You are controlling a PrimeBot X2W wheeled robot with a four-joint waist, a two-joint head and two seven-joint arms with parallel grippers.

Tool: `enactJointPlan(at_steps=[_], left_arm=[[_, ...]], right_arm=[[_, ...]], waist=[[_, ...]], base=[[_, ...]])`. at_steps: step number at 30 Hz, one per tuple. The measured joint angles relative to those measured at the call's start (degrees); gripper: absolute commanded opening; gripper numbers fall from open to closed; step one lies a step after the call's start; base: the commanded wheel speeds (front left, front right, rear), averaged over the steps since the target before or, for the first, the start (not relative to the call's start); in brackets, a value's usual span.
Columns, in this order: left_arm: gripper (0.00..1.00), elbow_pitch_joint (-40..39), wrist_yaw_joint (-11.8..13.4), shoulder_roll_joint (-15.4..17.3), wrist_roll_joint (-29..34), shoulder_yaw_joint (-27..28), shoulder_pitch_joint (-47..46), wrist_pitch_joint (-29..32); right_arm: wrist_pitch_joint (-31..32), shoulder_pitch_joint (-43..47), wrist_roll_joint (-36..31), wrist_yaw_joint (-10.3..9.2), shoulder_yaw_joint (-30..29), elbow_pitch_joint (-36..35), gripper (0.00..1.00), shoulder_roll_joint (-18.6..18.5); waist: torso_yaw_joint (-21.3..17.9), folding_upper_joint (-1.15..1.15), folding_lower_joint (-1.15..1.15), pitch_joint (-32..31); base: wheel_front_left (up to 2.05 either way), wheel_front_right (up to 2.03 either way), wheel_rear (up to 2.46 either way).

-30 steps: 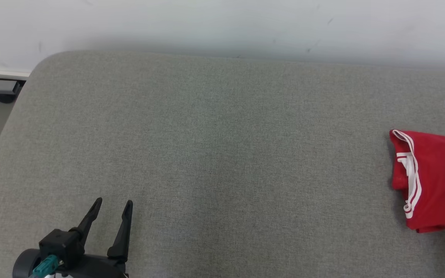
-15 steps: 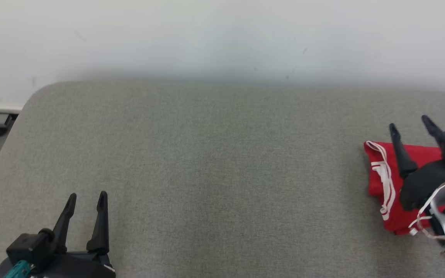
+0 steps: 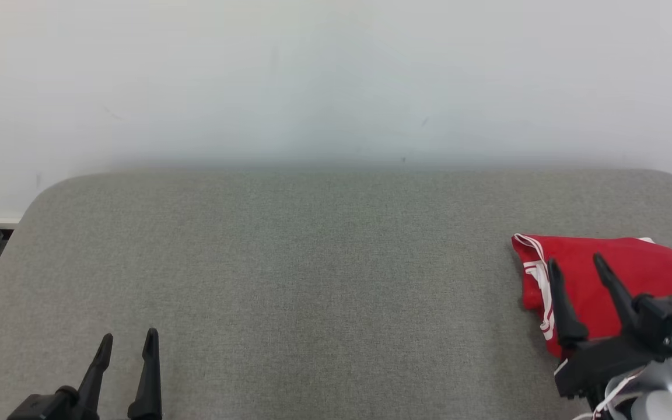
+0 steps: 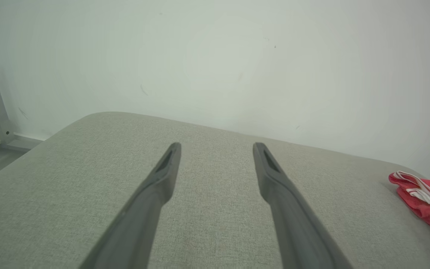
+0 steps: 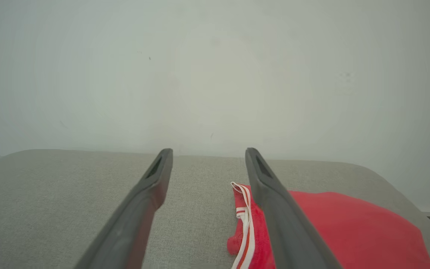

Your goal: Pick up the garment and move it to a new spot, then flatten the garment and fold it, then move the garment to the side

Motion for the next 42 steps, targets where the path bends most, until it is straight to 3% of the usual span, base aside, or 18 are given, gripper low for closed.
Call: enactJointPlan(at_steps=[10,26,27,33,42], left_arm=[[1.0,-0.49,0.53,0.88,1.93,-0.04,1.46,-0.14],[1.0,-1.54,0.52,0.77,1.14,0.31,3.26,0.45],[0.0,-1.35,0.51,0.69,0.86,0.31,3.3,0.6],[0.0,1.63,0.47,-1.35,0.53,-0.46,4.65,1.09],[0.0,2.35,-0.54,-2.13,-5.06,1.48,4.41,2.69]], right_arm=[[-2.22,5.13,1.09,-1.01,0.66,0.75,1.0,3.41],[-3.46,6.16,2.08,-1.46,1.56,1.49,1.0,3.98],[-3.39,6.32,2.08,-1.45,1.6,1.72,0.0,4.05],[-3.02,9.16,2.29,-1.45,1.85,5.02,0.0,4.7],[-1.76,8.72,7.86,-0.97,0.81,5.72,0.0,4.82]], waist=[[-0.32,0.0,0.01,-0.81],[-0.73,0.0,0.01,-0.63],[-0.75,0.0,0.01,-0.6],[-0.78,0.0,0.01,-0.58],[-1.03,0.0,0.02,-0.19]], base=[[0.0,0.0,0.0],[0.0,0.0,0.0],[0.0,0.0,0.0],[0.0,0.0,0.0],[0.0,0.0,0.0]])
